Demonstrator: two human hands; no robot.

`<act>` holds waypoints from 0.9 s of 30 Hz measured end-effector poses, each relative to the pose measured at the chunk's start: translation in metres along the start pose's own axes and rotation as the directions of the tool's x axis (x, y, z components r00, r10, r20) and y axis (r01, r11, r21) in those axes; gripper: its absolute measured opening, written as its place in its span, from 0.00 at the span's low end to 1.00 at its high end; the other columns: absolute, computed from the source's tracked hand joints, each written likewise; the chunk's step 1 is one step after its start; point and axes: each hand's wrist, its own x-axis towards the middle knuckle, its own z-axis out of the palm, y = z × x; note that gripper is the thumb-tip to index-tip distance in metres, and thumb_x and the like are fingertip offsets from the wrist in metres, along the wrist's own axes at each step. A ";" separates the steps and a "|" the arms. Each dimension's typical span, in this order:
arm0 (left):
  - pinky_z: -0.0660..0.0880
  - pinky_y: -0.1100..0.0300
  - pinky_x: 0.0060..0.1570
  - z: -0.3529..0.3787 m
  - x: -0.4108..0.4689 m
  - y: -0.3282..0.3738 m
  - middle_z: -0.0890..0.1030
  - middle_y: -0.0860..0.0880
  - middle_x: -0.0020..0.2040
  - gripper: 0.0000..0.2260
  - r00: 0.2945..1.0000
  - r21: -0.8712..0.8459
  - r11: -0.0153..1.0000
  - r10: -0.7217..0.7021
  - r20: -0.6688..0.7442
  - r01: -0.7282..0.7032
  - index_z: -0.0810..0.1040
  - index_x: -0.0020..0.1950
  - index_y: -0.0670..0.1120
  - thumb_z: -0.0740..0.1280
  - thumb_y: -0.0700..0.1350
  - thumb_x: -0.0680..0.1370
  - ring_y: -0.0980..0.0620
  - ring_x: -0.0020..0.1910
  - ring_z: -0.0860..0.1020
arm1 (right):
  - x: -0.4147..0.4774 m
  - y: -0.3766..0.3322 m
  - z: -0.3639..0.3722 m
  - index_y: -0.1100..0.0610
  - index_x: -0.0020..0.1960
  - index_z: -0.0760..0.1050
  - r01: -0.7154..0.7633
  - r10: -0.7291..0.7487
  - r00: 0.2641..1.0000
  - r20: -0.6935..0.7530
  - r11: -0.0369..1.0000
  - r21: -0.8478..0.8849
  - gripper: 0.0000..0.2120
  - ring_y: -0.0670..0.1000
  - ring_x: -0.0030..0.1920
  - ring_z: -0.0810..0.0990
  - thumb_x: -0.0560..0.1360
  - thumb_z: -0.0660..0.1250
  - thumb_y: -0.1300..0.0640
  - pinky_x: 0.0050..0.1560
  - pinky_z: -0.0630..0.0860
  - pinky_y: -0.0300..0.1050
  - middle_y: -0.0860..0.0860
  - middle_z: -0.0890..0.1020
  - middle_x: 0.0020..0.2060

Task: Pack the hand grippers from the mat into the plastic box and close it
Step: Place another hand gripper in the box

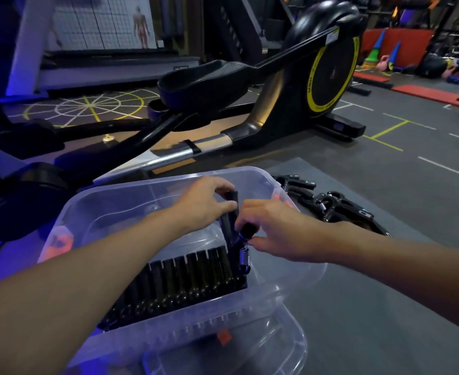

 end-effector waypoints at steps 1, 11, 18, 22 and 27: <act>0.80 0.57 0.46 0.001 0.001 0.000 0.81 0.48 0.54 0.14 1.000 -0.020 1.000 -0.020 -0.004 0.020 0.79 0.60 0.44 0.73 0.41 0.75 0.54 0.44 0.80 | 0.000 0.001 0.001 0.53 0.51 0.79 0.000 0.000 1.000 0.006 1.000 0.004 0.10 0.33 0.43 0.69 0.72 0.71 0.62 0.56 0.56 0.21 0.36 0.70 0.41; 0.83 0.48 0.44 0.018 0.001 0.005 0.84 0.42 0.43 0.10 0.970 -0.323 0.916 -0.216 0.109 0.240 0.80 0.53 0.37 0.74 0.38 0.74 0.43 0.42 0.84 | -0.020 0.014 0.009 0.54 0.49 0.80 -0.020 0.014 0.996 0.091 0.998 0.061 0.09 0.29 0.41 0.71 0.70 0.72 0.63 0.59 0.64 0.41 0.38 0.71 0.41; 0.83 0.52 0.45 0.025 -0.001 0.003 0.83 0.42 0.43 0.07 0.979 -0.372 0.906 -0.181 0.091 0.202 0.80 0.52 0.37 0.72 0.34 0.74 0.47 0.41 0.84 | -0.030 0.026 0.003 0.51 0.53 0.79 -0.087 0.087 0.996 0.013 0.995 -0.054 0.13 0.44 0.51 0.75 0.70 0.74 0.50 0.64 0.65 0.44 0.38 0.77 0.44; 0.81 0.61 0.40 0.032 0.001 -0.005 0.82 0.45 0.41 0.06 0.979 -0.354 0.919 -0.124 0.162 0.175 0.81 0.50 0.38 0.71 0.33 0.74 0.55 0.36 0.83 | -0.043 0.036 0.002 0.45 0.64 0.71 -0.214 0.188 0.973 -0.130 0.951 -0.224 0.28 0.49 0.69 0.63 0.66 0.72 0.42 0.70 0.55 0.52 0.43 0.72 0.64; 0.81 0.60 0.42 0.054 0.009 -0.023 0.82 0.44 0.44 0.05 0.972 -0.314 0.934 -0.111 0.208 0.173 0.81 0.49 0.39 0.72 0.34 0.74 0.53 0.39 0.82 | -0.046 0.044 0.006 0.49 0.75 0.58 -0.411 0.415 0.909 -0.022 0.906 0.102 0.42 0.48 0.74 0.56 0.67 0.75 0.49 0.71 0.56 0.40 0.46 0.59 0.74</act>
